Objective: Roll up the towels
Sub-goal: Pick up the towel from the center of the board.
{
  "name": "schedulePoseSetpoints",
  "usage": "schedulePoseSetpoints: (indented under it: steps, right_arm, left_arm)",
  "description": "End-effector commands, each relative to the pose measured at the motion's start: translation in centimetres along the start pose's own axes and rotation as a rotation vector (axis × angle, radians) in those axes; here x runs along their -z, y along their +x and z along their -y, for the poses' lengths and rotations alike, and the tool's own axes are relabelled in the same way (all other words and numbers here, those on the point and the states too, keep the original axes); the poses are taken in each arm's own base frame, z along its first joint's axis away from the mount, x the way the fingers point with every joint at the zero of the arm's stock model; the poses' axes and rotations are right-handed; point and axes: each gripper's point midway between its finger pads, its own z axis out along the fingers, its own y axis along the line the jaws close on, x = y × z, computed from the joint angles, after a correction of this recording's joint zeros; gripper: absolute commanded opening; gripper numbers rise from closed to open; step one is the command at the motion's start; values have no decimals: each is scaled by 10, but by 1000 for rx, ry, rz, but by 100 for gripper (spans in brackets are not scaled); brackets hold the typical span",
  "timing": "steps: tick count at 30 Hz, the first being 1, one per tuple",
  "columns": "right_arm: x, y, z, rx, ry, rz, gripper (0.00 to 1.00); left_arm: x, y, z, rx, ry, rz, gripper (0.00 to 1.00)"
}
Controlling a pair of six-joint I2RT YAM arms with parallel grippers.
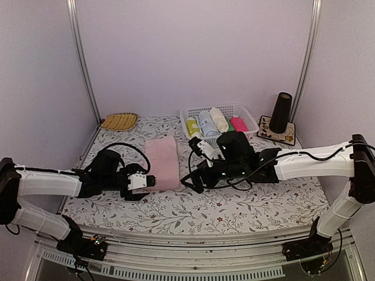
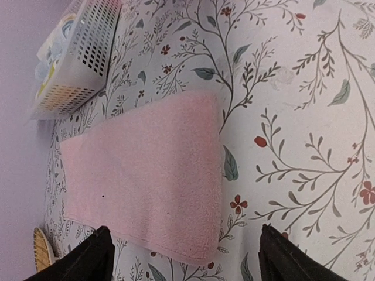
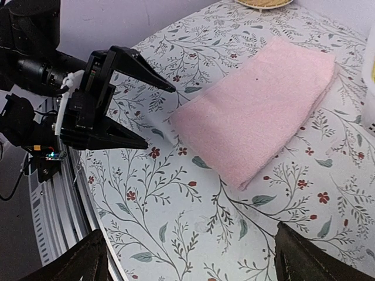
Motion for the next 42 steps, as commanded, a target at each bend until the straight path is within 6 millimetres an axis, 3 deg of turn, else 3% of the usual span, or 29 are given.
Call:
schedulePoseSetpoints:
  steps: [1,6,10,15,21,24,36,42]
  right_arm:
    - [42,-27,16,77,147,153,99]
    - [76,-38,23,97,220,216,99]
    - [88,-37,27,90,250,226,99]
    - [91,-32,29,68,255,223,99]
    - [97,-33,32,64,278,236,99]
    - [102,-37,32,72,283,251,99]
    - [101,-33,34,95,295,248,99]
    - [103,-35,33,98,290,258,99]
  left_arm:
    - [-15,14,-1,-71,-30,-97,83]
    - [-30,21,10,-108,-7,-153,80]
    - [-38,25,12,-127,0,-189,72]
    - [-48,43,19,-191,-7,-282,65]
    - [-55,59,43,-238,49,-338,56]
    - [-58,63,50,-243,73,-352,46]
    - [-64,65,60,-216,145,-368,25]
    - [-66,62,62,-191,171,-360,1]
